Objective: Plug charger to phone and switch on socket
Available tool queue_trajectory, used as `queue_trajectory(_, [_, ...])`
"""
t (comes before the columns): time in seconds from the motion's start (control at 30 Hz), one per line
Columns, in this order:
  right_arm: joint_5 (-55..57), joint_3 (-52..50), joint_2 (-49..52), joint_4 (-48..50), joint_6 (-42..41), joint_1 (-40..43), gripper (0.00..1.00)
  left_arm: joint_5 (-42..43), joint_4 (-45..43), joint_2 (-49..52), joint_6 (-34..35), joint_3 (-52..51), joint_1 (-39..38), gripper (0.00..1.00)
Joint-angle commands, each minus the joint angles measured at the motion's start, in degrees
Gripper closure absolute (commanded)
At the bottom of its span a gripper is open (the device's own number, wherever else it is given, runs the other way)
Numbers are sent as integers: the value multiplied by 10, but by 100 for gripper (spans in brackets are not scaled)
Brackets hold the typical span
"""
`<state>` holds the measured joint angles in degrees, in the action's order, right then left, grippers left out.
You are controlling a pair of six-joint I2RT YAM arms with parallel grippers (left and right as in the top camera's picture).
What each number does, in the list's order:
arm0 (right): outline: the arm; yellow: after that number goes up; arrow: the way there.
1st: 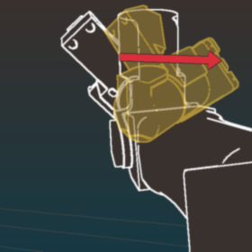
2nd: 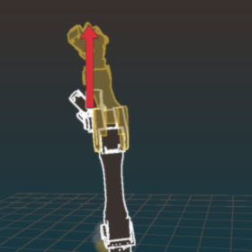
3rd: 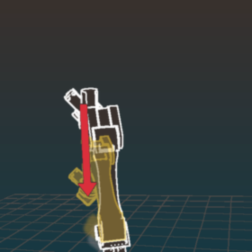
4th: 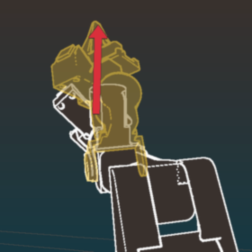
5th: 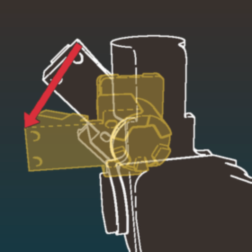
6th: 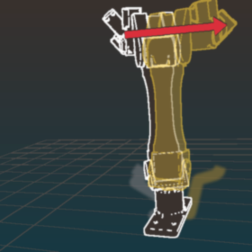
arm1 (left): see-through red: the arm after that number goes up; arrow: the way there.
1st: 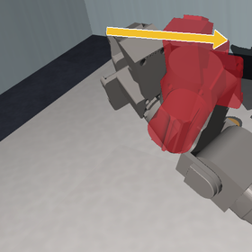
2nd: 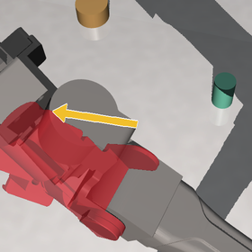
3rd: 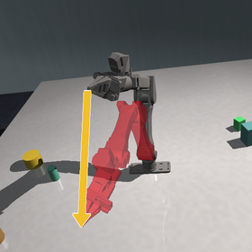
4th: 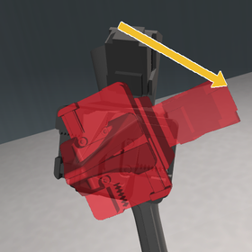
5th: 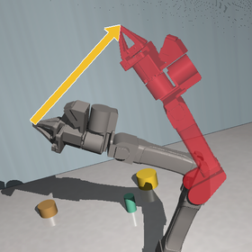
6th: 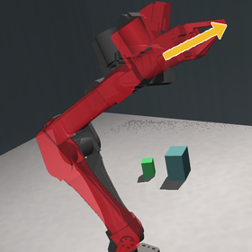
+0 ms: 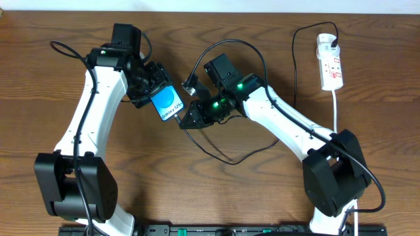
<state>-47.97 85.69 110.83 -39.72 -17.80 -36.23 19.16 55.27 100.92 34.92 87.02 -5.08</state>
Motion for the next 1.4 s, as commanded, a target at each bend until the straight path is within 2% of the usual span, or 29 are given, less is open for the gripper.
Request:
queue_trajectory(0.0, [-1, 3, -20, 4, -9, 5, 99, 7, 2, -10, 3, 10, 0, 93])
queue_trajectory(1.37, [14, 1, -19, 8, -24, -11, 99, 7, 2, -10, 3, 10, 0, 93])
